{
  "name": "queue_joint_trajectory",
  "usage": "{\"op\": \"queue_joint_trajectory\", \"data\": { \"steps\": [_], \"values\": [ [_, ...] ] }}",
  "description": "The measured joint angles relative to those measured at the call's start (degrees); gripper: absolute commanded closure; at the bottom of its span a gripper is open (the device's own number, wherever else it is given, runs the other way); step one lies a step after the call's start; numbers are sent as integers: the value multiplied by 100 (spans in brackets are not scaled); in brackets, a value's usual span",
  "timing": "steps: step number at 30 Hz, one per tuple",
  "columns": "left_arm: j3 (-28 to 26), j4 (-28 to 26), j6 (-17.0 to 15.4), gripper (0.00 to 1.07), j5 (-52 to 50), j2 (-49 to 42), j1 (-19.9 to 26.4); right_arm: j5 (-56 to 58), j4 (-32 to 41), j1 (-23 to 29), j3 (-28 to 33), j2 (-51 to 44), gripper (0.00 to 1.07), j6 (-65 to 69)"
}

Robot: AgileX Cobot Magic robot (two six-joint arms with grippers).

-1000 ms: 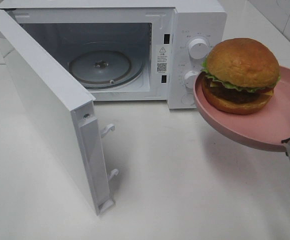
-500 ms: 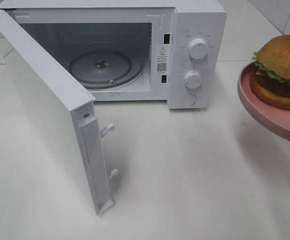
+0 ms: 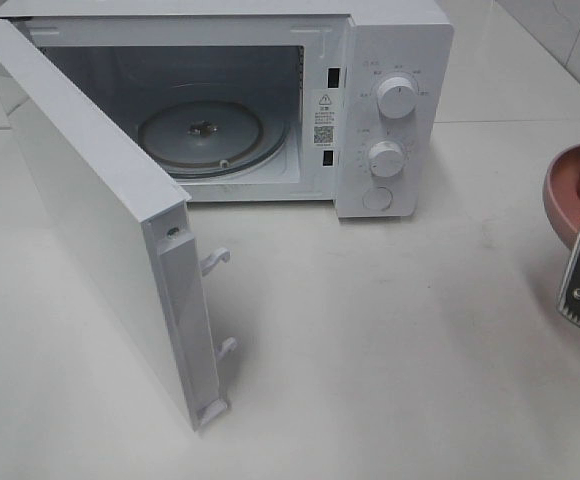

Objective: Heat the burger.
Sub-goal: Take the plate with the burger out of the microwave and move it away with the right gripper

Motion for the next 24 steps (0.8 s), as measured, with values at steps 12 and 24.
{"op": "queue_joint_trajectory", "data": {
  "steps": [12, 24],
  "values": [
    [0, 0, 0, 6, 0, 0, 0, 63, -659, 0, -172, 1541, 107, 2979],
    [0, 0, 0, 6, 0, 0, 0, 74, -785, 0, -653, 2790, 107, 4578]
  ]
}}
